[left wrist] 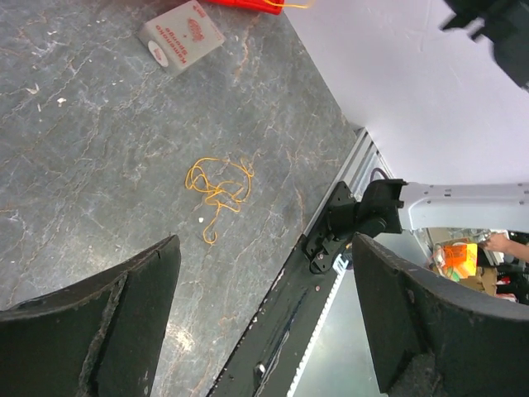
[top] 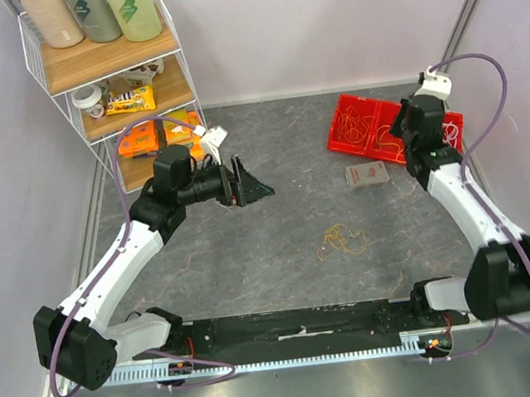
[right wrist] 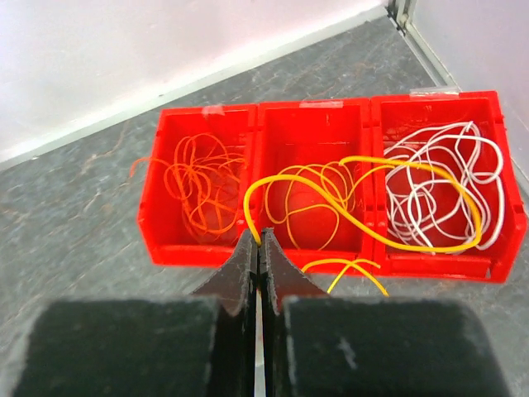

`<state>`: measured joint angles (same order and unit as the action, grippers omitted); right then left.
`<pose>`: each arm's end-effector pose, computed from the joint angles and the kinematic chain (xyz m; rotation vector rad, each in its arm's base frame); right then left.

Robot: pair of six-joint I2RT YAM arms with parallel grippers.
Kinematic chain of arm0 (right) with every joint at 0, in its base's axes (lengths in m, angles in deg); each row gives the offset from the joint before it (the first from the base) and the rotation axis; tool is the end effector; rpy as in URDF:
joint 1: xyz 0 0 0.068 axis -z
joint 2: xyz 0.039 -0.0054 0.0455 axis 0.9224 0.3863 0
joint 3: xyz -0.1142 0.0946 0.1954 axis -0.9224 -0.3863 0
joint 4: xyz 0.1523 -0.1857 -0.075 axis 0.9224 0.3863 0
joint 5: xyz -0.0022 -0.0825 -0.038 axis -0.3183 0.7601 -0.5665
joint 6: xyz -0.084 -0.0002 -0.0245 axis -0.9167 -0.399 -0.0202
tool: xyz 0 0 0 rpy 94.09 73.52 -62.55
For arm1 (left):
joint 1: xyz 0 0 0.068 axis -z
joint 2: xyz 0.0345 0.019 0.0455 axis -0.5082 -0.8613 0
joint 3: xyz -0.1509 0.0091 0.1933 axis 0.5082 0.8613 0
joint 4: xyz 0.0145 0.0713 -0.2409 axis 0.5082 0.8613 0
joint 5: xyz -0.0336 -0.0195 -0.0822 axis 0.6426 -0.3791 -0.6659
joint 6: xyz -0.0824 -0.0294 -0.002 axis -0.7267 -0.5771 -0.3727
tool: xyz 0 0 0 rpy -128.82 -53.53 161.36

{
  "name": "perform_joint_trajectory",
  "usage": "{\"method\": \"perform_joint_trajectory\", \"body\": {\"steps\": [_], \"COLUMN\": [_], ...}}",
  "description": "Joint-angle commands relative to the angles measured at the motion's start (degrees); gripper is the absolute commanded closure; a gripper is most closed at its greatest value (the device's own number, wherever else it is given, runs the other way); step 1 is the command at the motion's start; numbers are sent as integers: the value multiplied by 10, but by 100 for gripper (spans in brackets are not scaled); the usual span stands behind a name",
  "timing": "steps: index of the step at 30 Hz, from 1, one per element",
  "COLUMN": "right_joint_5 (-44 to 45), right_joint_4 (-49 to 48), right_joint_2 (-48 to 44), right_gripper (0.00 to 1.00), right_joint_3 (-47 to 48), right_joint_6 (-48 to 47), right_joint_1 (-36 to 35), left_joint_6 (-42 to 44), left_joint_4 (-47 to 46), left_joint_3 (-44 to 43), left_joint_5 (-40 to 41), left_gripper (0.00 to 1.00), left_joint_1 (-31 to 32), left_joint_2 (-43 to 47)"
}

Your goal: Untangle the cables

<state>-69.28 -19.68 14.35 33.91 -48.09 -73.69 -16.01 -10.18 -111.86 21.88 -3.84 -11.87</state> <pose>0.3253 0.0107 0.3006 0.5062 1.7674 0.0575 0.2421 -0.1754 0.2992 0.4160 2.0497 -1.2787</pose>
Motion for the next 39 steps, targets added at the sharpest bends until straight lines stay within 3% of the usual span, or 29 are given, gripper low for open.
{"method": "perform_joint_trajectory", "body": {"steps": [1, 7, 15, 19, 24, 26, 30, 39], "right_joint_5": [-75, -119, -129, -130, -133, -132, -145, -191], "right_joint_4": [-121, -168, -96, -17, 0, 37, 83, 108], "right_joint_2": [88, 233, 348, 378, 310, 279, 199, -13], "right_gripper": [100, 100, 100, 89, 49, 42, 35, 34], "right_joint_3": [29, 93, 162, 196, 167, 165, 102, -177], "right_joint_6": [17, -12, 21, 25, 2, 2, 27, 120], "right_joint_1": [58, 84, 84, 85, 84, 83, 67, -125], "left_joint_6": [-14, -22, -24, -23, -24, -23, -22, -29], "left_joint_4": [-37, -46, -49, -49, -50, -51, -52, -54], "left_joint_3": [-4, -2, 0, 1, 3, 3, 3, -1], "left_joint_5": [-37, -51, -53, -50, -49, -50, -53, -96], "left_gripper": [11, 11, 12, 12, 12, 12, 12, 17], "left_joint_1": [-2, -3, -3, -2, -3, -3, -3, -2], "left_joint_2": [3, 4, 4, 2, 1, -1, -4, -52]}}
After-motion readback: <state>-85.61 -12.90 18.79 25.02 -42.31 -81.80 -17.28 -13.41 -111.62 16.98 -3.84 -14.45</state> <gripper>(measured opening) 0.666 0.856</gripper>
